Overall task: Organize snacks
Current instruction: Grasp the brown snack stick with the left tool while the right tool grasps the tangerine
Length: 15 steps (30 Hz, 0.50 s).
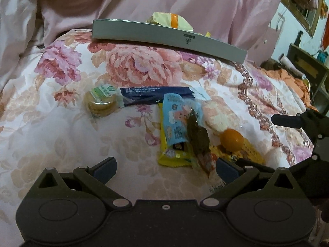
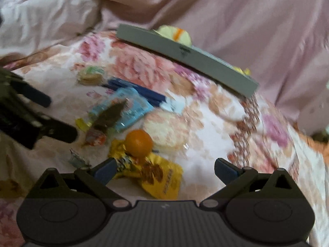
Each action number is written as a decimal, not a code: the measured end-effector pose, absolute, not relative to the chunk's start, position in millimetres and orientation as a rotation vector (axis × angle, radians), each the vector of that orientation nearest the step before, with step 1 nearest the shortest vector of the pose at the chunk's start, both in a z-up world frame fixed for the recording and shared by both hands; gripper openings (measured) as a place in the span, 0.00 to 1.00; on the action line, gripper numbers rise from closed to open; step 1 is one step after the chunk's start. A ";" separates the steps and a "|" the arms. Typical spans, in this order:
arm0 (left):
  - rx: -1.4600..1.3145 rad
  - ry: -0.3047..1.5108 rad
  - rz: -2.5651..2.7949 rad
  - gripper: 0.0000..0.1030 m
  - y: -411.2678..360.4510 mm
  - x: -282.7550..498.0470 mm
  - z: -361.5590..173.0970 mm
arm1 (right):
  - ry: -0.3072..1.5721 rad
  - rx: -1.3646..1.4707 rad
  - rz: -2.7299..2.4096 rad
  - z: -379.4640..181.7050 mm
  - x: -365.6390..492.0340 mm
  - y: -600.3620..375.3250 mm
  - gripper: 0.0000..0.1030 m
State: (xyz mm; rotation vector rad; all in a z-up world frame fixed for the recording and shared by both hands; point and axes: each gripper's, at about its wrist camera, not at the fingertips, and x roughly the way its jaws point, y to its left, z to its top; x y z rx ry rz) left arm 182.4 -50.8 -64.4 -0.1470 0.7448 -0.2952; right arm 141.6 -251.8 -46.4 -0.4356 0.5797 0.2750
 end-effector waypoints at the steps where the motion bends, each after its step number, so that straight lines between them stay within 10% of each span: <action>1: -0.158 0.747 -0.295 0.99 -49.5 183.3 -65.3 | 0.564 -0.442 0.288 -46.9 142.5 -249.7 1.00; 15: -0.329 0.740 -0.389 0.99 -46.0 186.5 -71.2 | 0.531 -0.346 0.304 -49.5 154.3 -253.0 0.85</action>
